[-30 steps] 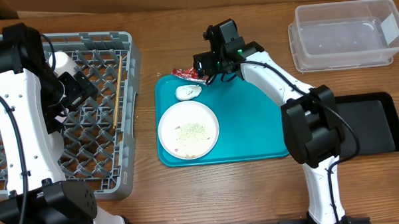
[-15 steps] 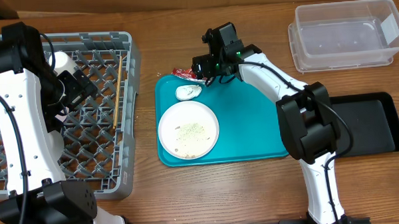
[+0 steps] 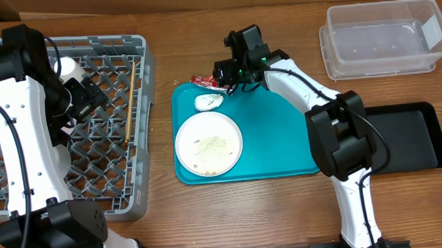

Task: Sort waste into correct bins and load items into the dishwasher
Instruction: 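Grasp the red wrapper with the right gripper and lift it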

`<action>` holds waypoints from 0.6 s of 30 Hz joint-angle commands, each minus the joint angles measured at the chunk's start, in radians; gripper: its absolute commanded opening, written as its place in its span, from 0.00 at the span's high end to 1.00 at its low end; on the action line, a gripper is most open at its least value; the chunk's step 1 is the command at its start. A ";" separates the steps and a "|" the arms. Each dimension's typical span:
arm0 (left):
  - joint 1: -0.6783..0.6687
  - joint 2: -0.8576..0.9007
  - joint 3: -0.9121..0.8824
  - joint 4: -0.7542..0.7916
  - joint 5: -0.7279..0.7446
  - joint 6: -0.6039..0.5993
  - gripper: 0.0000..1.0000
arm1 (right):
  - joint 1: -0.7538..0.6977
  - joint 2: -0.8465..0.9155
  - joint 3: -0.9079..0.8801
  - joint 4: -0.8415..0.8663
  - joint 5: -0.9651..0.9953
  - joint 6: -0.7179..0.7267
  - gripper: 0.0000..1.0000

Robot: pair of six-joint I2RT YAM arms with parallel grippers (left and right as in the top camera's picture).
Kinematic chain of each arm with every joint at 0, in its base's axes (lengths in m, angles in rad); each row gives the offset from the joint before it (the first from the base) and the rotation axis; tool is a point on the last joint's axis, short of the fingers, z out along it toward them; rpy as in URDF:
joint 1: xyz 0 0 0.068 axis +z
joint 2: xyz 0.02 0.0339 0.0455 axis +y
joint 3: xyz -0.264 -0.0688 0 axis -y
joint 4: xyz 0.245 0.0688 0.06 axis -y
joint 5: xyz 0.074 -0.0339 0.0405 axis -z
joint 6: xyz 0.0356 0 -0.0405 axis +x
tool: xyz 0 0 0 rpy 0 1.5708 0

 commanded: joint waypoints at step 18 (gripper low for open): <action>0.004 -0.015 -0.003 0.001 -0.011 0.019 0.00 | -0.019 0.004 0.212 -0.201 -0.041 0.015 0.96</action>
